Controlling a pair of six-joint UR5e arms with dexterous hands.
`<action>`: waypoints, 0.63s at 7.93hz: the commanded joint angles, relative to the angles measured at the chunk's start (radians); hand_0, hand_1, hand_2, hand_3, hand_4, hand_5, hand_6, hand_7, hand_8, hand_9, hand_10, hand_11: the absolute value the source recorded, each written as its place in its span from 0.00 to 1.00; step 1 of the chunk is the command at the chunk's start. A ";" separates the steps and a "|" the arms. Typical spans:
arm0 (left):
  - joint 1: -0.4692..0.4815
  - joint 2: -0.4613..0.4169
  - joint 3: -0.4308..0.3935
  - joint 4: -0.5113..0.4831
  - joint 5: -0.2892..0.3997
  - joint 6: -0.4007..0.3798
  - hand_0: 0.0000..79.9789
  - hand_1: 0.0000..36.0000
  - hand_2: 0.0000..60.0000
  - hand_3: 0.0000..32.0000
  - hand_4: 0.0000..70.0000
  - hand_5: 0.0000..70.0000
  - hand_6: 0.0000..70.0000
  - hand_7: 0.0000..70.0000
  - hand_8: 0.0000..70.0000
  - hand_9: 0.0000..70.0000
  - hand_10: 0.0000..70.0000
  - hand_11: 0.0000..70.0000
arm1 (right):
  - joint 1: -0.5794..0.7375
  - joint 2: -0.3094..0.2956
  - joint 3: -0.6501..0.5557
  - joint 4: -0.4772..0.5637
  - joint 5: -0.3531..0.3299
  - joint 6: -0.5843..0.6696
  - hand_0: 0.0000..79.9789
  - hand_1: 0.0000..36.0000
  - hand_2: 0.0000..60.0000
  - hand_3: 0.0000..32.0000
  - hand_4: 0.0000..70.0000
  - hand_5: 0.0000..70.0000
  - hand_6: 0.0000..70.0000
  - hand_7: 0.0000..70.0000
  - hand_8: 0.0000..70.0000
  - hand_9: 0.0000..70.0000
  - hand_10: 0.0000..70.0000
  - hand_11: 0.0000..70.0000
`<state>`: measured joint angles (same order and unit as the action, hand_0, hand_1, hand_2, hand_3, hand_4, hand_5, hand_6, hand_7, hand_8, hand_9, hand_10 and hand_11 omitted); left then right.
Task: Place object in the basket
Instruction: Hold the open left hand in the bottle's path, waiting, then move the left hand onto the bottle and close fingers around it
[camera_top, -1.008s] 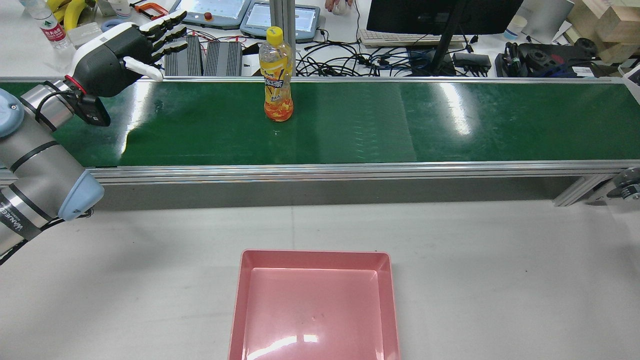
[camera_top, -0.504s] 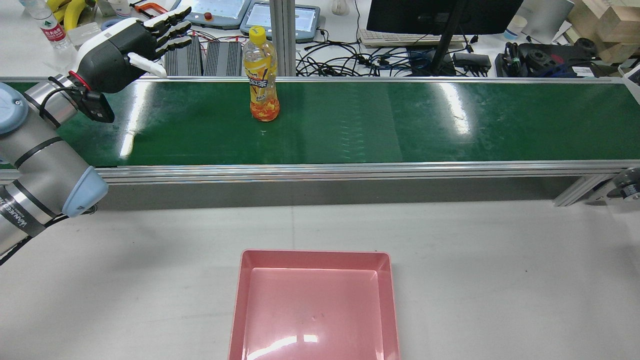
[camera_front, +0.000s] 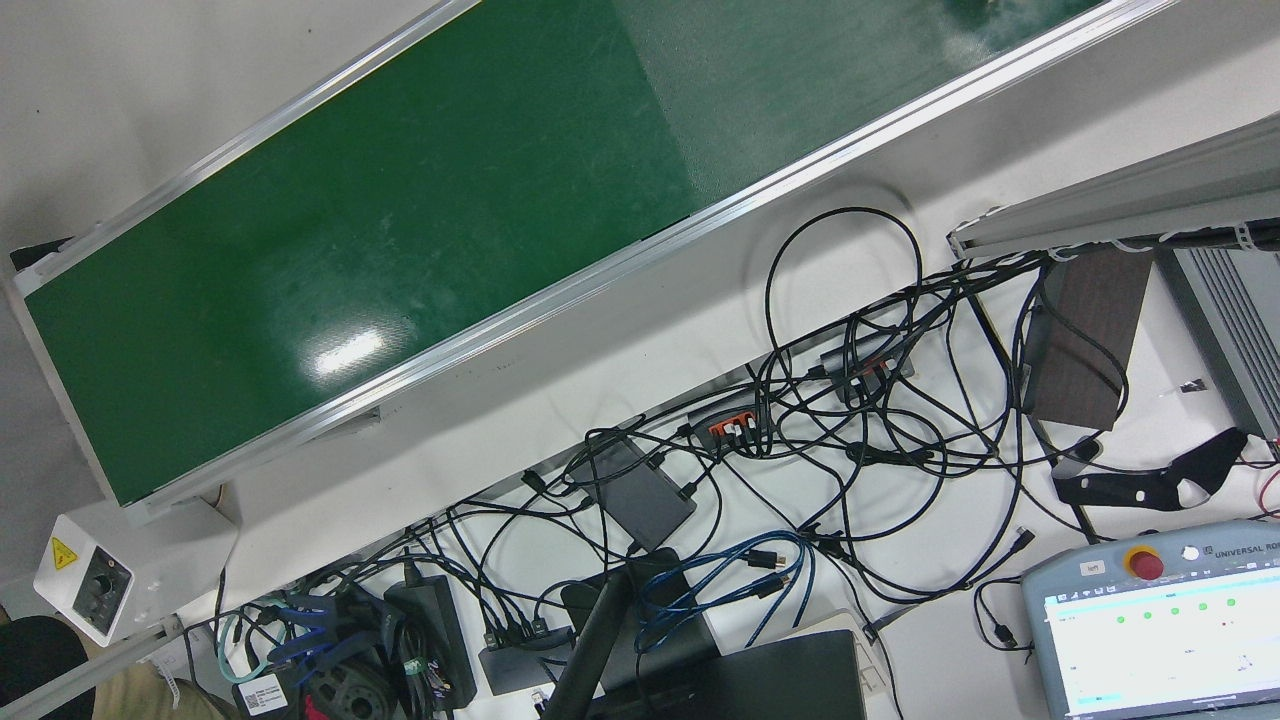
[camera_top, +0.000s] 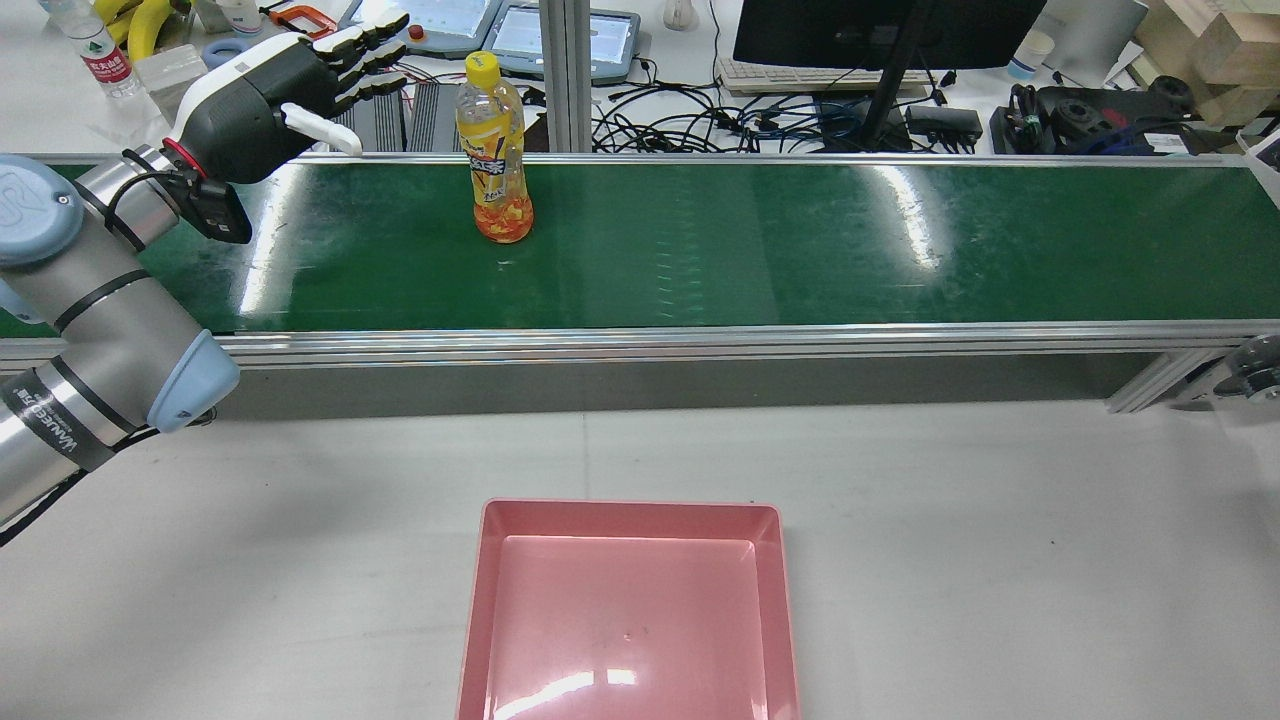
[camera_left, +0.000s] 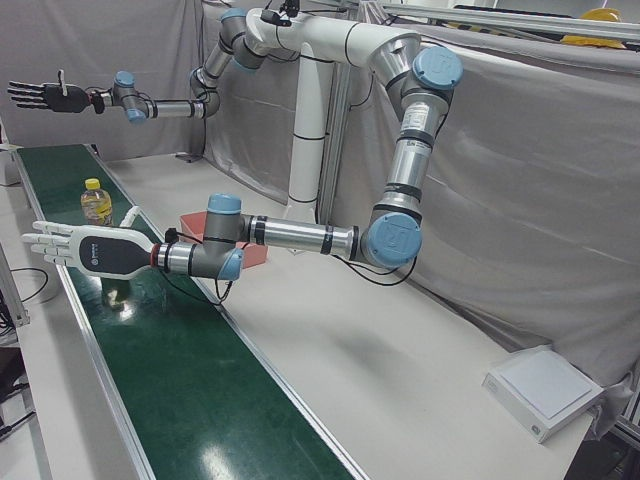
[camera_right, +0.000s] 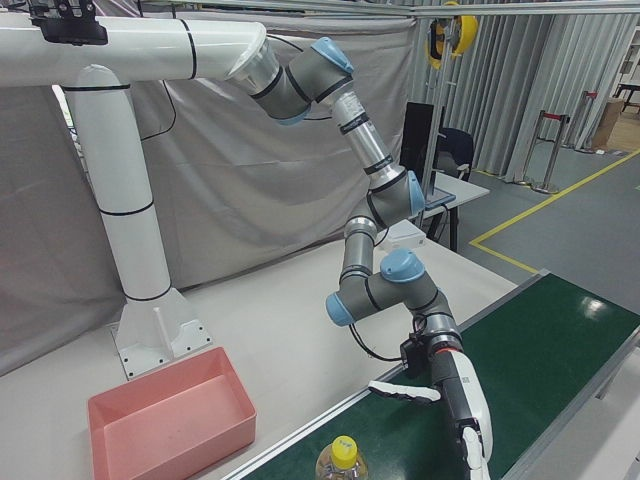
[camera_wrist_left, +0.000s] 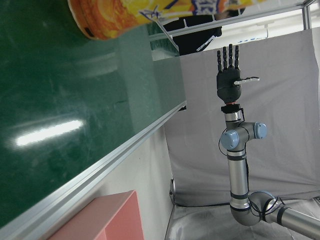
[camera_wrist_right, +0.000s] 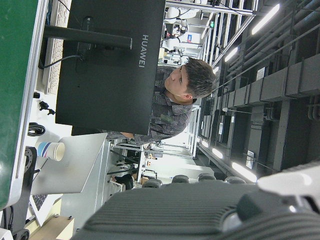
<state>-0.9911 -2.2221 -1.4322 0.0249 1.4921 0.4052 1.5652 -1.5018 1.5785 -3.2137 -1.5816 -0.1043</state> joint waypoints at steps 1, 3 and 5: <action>0.051 -0.043 0.044 0.007 -0.001 0.004 0.62 0.20 0.00 0.00 0.16 0.06 0.00 0.00 0.05 0.11 0.11 0.18 | -0.001 0.000 0.000 0.000 0.000 0.000 0.00 0.00 0.00 0.00 0.00 0.00 0.00 0.00 0.00 0.00 0.00 0.00; 0.052 -0.050 0.045 0.007 -0.001 0.009 0.62 0.19 0.00 0.00 0.16 0.05 0.00 0.00 0.06 0.12 0.11 0.18 | -0.001 0.000 0.000 0.000 0.000 0.000 0.00 0.00 0.00 0.00 0.00 0.00 0.00 0.00 0.00 0.00 0.00 0.00; 0.058 -0.056 0.045 0.009 -0.001 0.009 0.62 0.19 0.00 0.00 0.18 0.06 0.00 0.00 0.06 0.12 0.11 0.18 | -0.001 0.000 0.000 0.000 0.000 0.000 0.00 0.00 0.00 0.00 0.00 0.00 0.00 0.00 0.00 0.00 0.00 0.00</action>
<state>-0.9395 -2.2709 -1.3880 0.0322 1.4911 0.4127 1.5647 -1.5018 1.5785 -3.2137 -1.5815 -0.1043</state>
